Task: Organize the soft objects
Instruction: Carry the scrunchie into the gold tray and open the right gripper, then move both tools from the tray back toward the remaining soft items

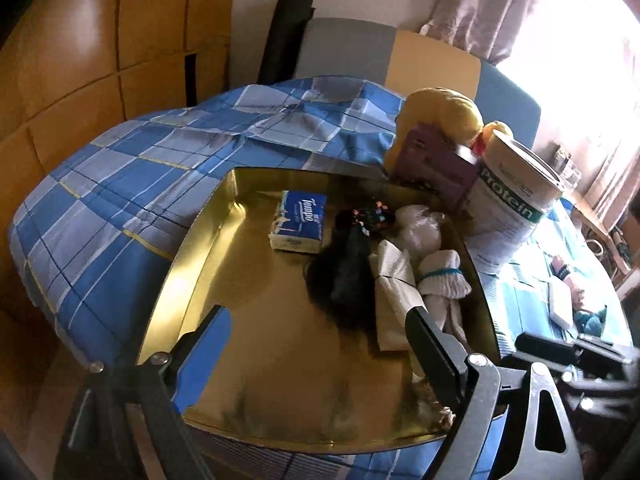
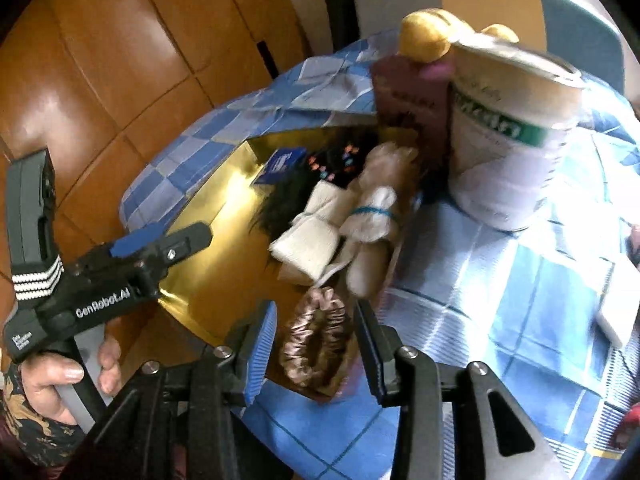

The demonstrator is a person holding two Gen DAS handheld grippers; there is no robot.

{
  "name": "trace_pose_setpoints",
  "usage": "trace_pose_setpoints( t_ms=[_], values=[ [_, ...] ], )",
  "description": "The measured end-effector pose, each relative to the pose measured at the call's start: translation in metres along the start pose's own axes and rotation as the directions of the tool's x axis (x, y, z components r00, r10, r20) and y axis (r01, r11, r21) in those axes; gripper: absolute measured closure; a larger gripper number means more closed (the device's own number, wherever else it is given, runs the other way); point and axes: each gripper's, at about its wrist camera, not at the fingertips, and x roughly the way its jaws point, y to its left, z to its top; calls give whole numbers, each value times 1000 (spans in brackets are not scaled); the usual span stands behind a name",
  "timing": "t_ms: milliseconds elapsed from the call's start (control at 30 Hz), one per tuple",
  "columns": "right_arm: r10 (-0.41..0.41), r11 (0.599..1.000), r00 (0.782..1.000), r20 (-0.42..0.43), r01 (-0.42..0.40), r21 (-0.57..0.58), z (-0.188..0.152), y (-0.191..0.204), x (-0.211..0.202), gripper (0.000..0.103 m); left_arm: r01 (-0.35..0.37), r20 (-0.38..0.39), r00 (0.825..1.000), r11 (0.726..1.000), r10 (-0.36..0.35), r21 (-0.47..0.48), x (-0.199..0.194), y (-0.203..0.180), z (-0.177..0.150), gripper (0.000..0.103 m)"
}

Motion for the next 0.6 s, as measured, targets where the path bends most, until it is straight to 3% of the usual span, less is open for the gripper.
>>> trace_pose_setpoints(
  t_ms=[400, 600],
  values=[
    [-184, 971, 981, 62, 172, 168, -3, -73, -43, 63, 44, 1, 999, 992, -44, 117, -9, -38, -6, 14],
    [-341, 929, 935, 97, 321, 182, -1, -114, -79, 63, 75, -3, 997, 981, -76, 181, -12, -59, -7, 14]
  ],
)
